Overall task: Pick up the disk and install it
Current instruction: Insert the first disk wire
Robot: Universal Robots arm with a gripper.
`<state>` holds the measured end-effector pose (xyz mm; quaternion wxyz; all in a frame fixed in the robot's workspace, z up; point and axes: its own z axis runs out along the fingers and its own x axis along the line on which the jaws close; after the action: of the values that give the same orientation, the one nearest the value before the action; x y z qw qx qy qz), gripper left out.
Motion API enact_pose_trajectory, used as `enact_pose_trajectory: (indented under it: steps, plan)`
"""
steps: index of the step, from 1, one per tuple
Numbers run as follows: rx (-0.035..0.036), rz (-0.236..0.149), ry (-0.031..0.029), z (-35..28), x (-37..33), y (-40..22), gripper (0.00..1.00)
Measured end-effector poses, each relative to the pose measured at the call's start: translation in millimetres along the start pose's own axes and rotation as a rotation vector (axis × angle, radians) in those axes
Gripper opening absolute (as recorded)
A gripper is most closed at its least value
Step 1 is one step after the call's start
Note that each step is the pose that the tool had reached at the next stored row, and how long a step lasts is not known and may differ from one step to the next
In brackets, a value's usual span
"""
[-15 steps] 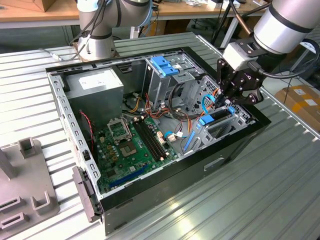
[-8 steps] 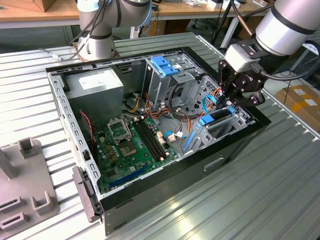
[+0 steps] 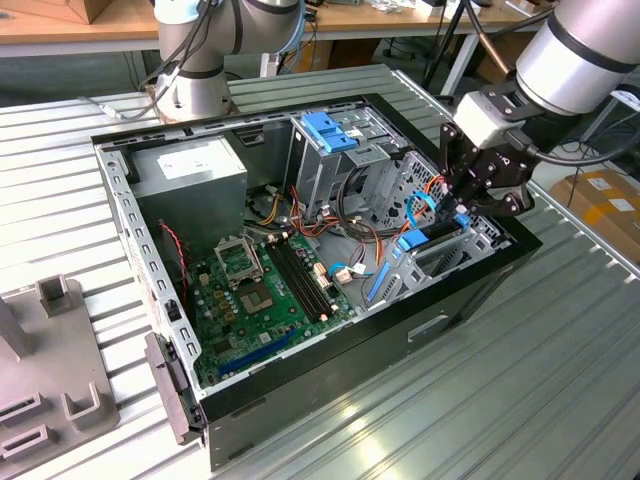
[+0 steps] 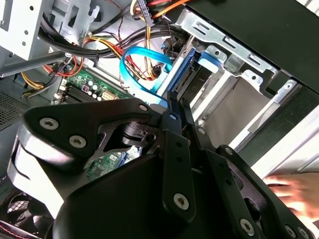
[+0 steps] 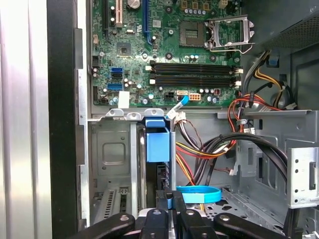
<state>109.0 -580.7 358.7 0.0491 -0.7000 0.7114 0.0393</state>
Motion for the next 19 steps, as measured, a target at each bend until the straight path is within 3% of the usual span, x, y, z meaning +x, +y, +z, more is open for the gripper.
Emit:
enact_pose_trajectory:
  steps: [6,19]
  plan:
    - [0.003,-0.007,-0.0002,-0.2,3.5,2.2,0.16]
    - [0.0032,-0.007,-0.0003,3.1,1.5,2.6,0.16]
